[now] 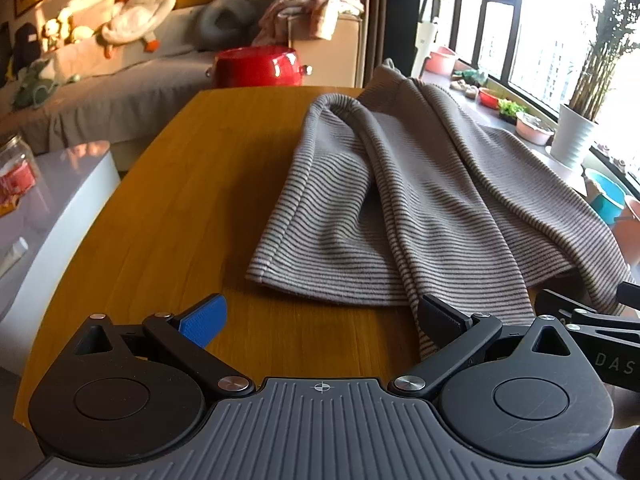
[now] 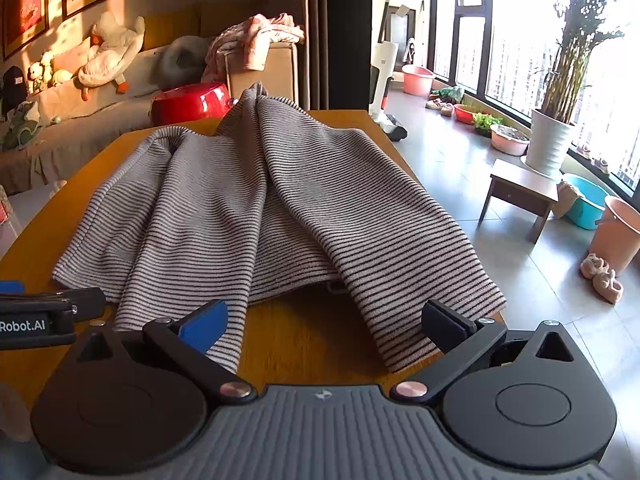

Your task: Fold clothes

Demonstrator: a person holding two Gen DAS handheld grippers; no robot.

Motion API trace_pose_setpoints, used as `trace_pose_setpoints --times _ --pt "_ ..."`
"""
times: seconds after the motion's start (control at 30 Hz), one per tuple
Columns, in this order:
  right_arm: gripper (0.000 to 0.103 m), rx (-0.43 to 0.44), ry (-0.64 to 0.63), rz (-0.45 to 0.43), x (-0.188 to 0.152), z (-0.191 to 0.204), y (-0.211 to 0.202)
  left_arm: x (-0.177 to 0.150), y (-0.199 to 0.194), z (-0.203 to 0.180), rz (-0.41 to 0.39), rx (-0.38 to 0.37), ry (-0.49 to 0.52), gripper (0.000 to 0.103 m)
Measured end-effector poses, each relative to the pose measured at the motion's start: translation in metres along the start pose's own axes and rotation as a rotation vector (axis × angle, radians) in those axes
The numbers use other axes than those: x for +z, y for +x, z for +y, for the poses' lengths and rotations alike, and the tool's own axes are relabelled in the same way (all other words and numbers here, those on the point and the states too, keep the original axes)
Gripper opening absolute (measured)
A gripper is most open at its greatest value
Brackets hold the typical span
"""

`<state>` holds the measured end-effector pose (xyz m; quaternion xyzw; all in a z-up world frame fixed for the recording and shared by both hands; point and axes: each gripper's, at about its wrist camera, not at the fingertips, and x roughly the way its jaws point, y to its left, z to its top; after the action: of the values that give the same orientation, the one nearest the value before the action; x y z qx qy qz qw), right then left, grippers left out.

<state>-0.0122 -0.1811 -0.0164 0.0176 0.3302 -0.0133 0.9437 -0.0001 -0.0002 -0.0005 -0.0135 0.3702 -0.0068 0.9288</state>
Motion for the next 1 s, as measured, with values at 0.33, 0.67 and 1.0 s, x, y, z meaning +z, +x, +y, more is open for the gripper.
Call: trace_pose_setpoints --times 0.33,0.67,1.0 --pt "0.103 -0.021 -0.023 0.029 -0.003 0.005 0.003 -0.010 0.007 -0.005 0.034 -0.005 0.006 0.103" --pt "0.103 -0.032 -0.017 0.044 -0.004 0.005 0.006 -0.007 0.009 0.005 0.079 -0.015 -0.018 0.103" --pt "0.103 -0.037 -0.002 0.059 -0.007 0.000 0.006 -0.009 0.008 0.003 0.085 -0.015 -0.012 0.103"
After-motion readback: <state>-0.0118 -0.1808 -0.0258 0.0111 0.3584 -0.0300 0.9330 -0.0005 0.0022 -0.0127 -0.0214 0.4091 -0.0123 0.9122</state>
